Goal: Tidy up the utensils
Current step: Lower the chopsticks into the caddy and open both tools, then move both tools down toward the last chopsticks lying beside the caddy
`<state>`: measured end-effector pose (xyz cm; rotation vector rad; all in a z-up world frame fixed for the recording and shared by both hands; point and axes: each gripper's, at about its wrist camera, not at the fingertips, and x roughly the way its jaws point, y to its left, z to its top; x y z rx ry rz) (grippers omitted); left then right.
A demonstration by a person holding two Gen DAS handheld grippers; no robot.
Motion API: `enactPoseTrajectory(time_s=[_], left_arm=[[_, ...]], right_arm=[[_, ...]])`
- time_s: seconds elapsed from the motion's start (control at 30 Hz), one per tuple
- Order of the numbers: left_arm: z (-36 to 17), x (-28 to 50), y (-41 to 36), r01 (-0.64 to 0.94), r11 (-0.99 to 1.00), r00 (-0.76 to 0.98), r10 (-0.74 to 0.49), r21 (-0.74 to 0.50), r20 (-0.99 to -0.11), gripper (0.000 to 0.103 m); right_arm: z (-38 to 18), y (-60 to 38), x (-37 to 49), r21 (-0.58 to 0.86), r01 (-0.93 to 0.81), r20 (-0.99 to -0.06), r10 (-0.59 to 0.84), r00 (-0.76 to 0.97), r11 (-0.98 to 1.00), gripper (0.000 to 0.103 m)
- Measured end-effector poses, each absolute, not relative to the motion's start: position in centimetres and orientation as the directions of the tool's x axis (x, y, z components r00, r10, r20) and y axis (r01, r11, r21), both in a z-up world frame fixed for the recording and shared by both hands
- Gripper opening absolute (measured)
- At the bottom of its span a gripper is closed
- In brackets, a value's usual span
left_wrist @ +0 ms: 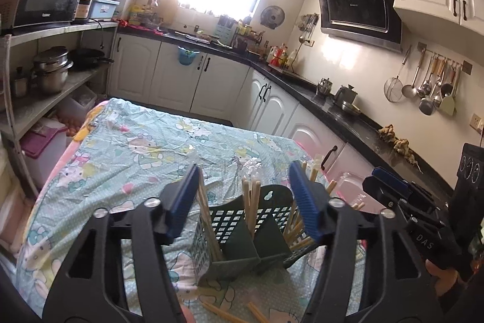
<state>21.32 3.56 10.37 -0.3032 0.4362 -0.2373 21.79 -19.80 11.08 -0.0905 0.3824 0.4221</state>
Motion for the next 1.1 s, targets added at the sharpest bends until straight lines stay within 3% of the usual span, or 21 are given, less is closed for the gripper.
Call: enactPoseTrajectory(time_s=[0.07,0.27,1.1], left_arm=[[10.6,20.7,3.8,0.159,0.927,0.882,-0.288,-0.341,-0.373,0.072],[11.0,19.3,4.4,0.148,0.928,0.884,-0.279,-0.342,-0.375,0.089],[7.8,14.6,5.8,0.071,0.953,0.865,-0.206,-0.295,-0.457,0.092]], right_arm=[[11.2,-19.9,21.3,-0.014,-0.419,-0.377,0.384,0.843,0.908,0.052],[11.3,-19.8,20.0,-0.036,-0.430,-0.372,0.387,0.844,0.902,0.059],[9.2,-18.1,14.3,-0.118,-0.504,-0.418,0.418,0.807,0.856,0.064]])
